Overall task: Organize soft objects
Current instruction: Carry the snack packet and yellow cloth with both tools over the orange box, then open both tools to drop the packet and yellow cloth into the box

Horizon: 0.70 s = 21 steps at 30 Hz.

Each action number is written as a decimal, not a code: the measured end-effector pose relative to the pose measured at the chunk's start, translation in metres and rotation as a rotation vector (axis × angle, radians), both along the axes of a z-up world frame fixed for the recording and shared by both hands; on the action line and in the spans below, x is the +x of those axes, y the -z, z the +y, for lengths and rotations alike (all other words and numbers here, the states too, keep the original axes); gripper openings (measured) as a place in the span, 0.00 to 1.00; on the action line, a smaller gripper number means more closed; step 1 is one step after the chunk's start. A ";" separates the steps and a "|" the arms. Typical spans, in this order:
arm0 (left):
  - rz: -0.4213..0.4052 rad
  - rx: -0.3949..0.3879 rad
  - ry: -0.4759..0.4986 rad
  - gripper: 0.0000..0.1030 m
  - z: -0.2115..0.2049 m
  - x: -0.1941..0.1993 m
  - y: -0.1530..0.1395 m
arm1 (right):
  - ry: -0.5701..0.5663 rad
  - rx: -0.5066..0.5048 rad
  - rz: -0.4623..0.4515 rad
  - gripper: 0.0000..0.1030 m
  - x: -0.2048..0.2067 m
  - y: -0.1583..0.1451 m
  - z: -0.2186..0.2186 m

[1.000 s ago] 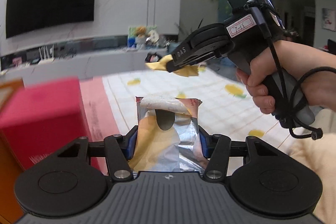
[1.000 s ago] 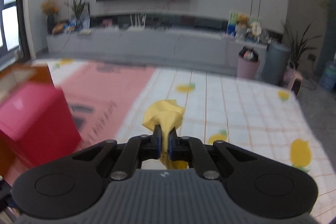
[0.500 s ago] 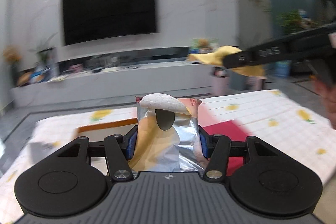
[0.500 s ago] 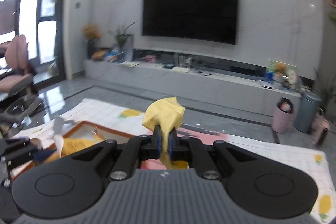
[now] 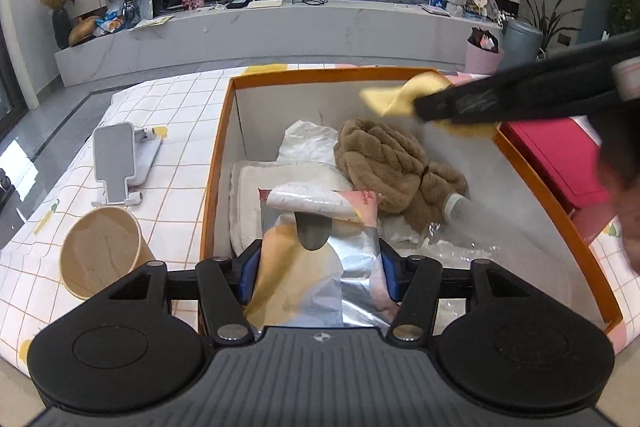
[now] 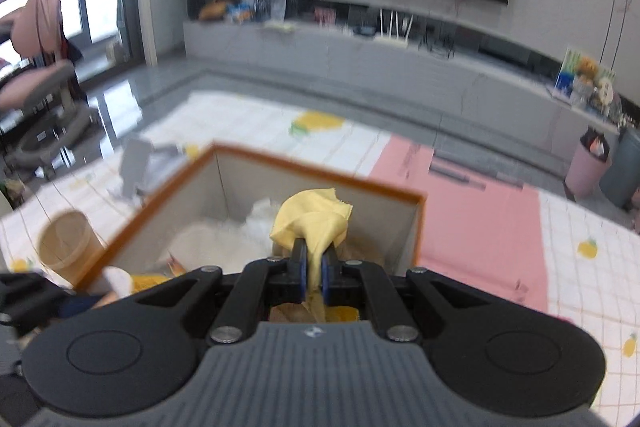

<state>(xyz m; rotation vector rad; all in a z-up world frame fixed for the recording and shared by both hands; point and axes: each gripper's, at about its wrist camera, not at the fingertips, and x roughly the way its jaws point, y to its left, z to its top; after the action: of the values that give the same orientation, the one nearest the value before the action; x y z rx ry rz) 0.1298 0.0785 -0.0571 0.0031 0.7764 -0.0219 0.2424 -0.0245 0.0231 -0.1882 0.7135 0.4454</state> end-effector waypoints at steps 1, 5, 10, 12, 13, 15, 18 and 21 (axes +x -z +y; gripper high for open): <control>0.001 -0.001 -0.005 0.67 0.001 -0.002 0.000 | 0.002 -0.009 0.014 0.04 0.001 0.008 0.004; 0.003 0.016 0.000 0.72 0.001 0.000 -0.004 | 0.011 -0.037 0.064 0.04 0.011 0.033 0.014; 0.030 0.072 0.016 0.74 -0.003 0.002 0.000 | 0.030 -0.070 0.118 0.04 0.022 0.047 0.022; 0.063 0.114 0.029 0.74 -0.009 0.005 0.002 | 0.033 -0.101 0.156 0.04 0.027 0.053 0.027; 0.078 0.140 0.039 0.74 -0.012 0.006 0.003 | 0.036 -0.105 0.166 0.04 0.029 0.055 0.029; 0.096 0.196 0.057 0.75 -0.018 0.008 0.008 | 0.045 -0.118 0.175 0.04 0.034 0.057 0.034; 0.086 0.254 0.069 0.78 -0.025 0.007 0.015 | 0.037 -0.149 0.209 0.05 0.038 0.064 0.040; 0.048 0.237 0.069 0.80 -0.023 0.001 0.016 | 0.031 -0.179 0.209 0.05 0.037 0.068 0.045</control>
<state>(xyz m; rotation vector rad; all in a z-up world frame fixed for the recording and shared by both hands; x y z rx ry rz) 0.1304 0.0553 -0.0728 0.2553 0.8229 0.0049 0.2797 0.0209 -0.0446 -0.3010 0.9611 0.3747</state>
